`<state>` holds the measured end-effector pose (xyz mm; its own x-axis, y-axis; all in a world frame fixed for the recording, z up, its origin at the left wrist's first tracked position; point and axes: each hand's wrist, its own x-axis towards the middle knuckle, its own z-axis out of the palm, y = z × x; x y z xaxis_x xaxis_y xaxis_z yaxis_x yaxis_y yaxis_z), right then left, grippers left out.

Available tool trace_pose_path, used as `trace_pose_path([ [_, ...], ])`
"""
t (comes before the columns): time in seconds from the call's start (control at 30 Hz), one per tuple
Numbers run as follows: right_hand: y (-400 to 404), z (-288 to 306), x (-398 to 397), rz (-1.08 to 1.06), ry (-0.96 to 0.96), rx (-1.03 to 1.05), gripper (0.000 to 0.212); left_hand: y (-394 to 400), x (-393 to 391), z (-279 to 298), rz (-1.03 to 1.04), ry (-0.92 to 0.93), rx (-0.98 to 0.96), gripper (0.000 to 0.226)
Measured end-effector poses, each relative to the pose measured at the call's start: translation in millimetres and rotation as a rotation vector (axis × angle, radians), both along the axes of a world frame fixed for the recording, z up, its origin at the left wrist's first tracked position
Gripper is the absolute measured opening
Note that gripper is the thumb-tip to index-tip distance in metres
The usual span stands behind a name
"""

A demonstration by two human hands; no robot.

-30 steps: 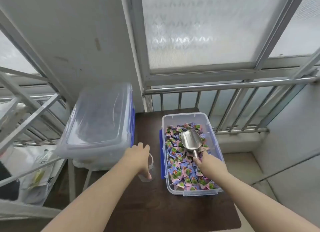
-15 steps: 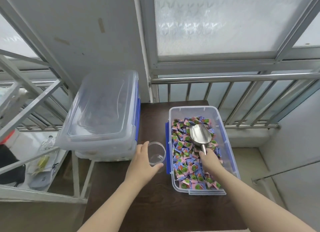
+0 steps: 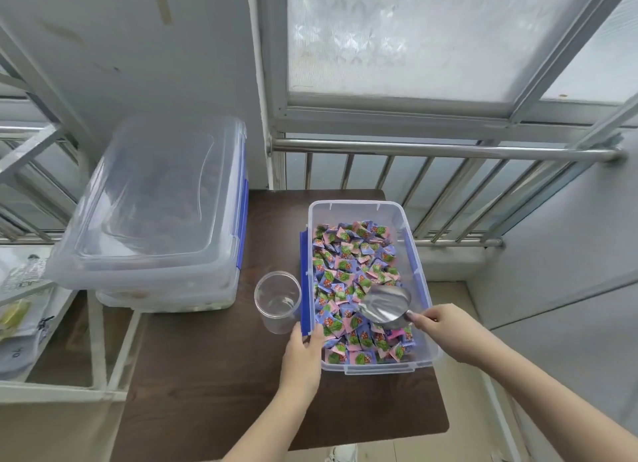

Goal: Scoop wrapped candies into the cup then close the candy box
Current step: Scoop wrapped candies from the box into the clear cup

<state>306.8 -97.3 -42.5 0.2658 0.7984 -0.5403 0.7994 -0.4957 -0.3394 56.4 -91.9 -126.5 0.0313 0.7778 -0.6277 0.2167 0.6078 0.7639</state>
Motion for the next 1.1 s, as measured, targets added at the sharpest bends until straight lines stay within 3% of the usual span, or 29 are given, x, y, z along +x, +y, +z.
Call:
trace_pose_path([
  [0.23, -1, 8, -16, -0.033, 0.023, -0.161, 0.05, 5, 4, -12, -0.043, 0.012, 0.108, 0.051],
  [0.57, 21, -41, -67, -0.205, 0.117, 0.034, 0.046, 7, -4, -21, -0.143, 0.034, 0.114, 0.052],
  [0.7, 21, -37, -65, -0.068, -0.104, 0.134, 0.039, 8, -4, -26, -0.154, 0.039, 0.12, 0.053],
  [0.8, 25, -30, -42, -0.01, -0.193, 0.088, 0.038, 8, -3, -31, -0.154, 0.043, 0.102, 0.056],
  [0.9, 35, -32, -39, -0.039, -0.051, 0.054, 0.043, 8, -3, -29, -0.141, 0.036, 0.102, 0.055],
  [1.1, 50, -58, -68, -0.384, 0.326, 0.074, 0.044, 10, -6, -29, -0.138, 0.001, 0.077, 0.054],
])
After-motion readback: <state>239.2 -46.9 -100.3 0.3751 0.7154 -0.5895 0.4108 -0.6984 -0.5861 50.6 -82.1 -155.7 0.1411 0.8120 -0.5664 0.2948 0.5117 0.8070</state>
